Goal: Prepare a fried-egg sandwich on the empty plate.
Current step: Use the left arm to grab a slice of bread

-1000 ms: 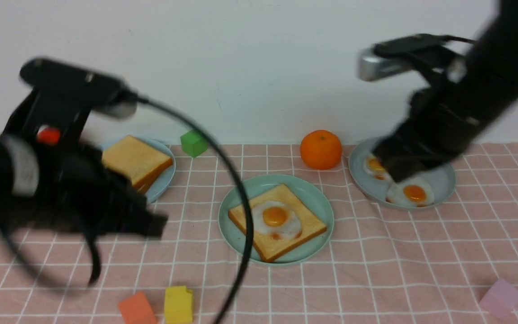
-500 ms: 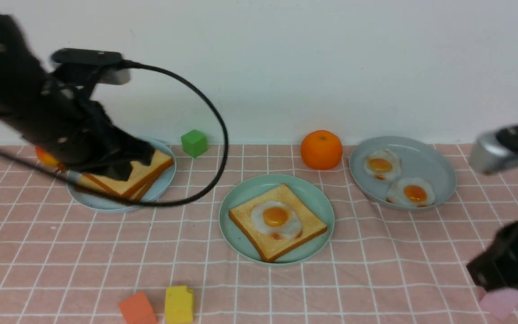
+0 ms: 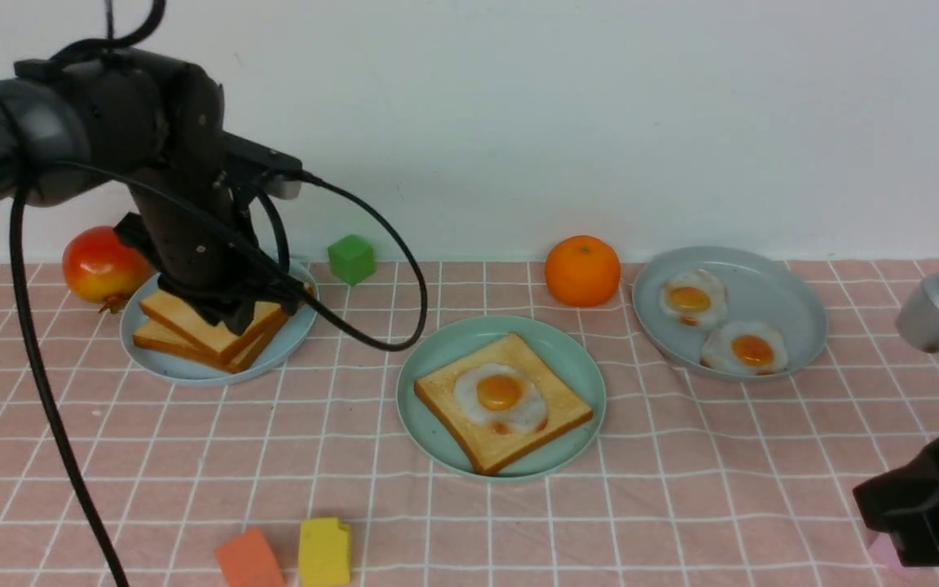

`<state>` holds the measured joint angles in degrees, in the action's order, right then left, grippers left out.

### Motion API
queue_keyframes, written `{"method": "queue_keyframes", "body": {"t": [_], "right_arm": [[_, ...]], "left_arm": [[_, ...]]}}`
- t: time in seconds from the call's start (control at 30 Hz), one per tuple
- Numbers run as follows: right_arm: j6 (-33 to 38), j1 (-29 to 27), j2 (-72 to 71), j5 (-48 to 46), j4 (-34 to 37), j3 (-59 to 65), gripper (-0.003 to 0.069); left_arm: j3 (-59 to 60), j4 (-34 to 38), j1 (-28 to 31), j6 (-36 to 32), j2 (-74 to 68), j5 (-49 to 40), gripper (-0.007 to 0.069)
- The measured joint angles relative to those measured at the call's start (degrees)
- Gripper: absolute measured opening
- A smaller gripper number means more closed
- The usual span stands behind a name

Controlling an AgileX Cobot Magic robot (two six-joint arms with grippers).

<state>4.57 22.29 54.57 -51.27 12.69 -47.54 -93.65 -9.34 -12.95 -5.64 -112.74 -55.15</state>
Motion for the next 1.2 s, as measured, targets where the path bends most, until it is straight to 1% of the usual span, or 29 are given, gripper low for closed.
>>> {"method": "queue_keyframes", "body": {"t": [0.03,0.07,0.13,0.23,0.4,0.73,0.87,1.0,1.03,1.2], "right_arm": [[0.0,0.0,0.0,0.0,0.0,0.0,0.0003],[0.0,0.0,0.0,0.56,0.0,0.0,0.0003],[0.0,0.0,-0.06,1.01,0.0,0.0,0.0003],[0.0,0.0,-0.17,1.95,0.14,0.0,0.0006],[0.23,0.0,-0.17,2.23,0.14,0.0,0.0008],[0.23,0.0,-0.17,2.28,0.03,0.0,0.0008],[0.88,0.0,-0.17,2.28,0.03,0.0,0.0008],[1.57,0.0,-0.17,2.28,0.03,0.0,0.0008],[1.57,0.0,-0.17,2.28,0.03,0.0,0.0008],[1.75,0.0,-0.17,2.59,-0.02,0.0,0.0013]], "left_arm": [[0.01,0.0,0.0,0.0,0.0,0.05,0.023],[-0.12,-0.54,0.06,0.0,0.06,0.6,0.0261],[-0.18,-0.77,0.06,0.0,0.06,1.49,0.0285],[-0.19,-0.74,0.11,2.23,0.06,1.75,0.0293],[-0.3,-0.7,0.11,4.2,0.06,1.21,0.0283],[-0.35,-1.13,0.11,4.48,0.06,-0.73,0.0273],[-0.48,-0.88,0.39,4.48,0.06,-1.16,0.0258],[-1.89,0.93,2.06,4.36,-0.3,-1.79,0.0231],[-3.19,1.57,3.21,3.96,-0.79,-2.38,0.0226],[-5.79,2.15,5.73,2.86,-1.63,-3.95,0.0225]]}}
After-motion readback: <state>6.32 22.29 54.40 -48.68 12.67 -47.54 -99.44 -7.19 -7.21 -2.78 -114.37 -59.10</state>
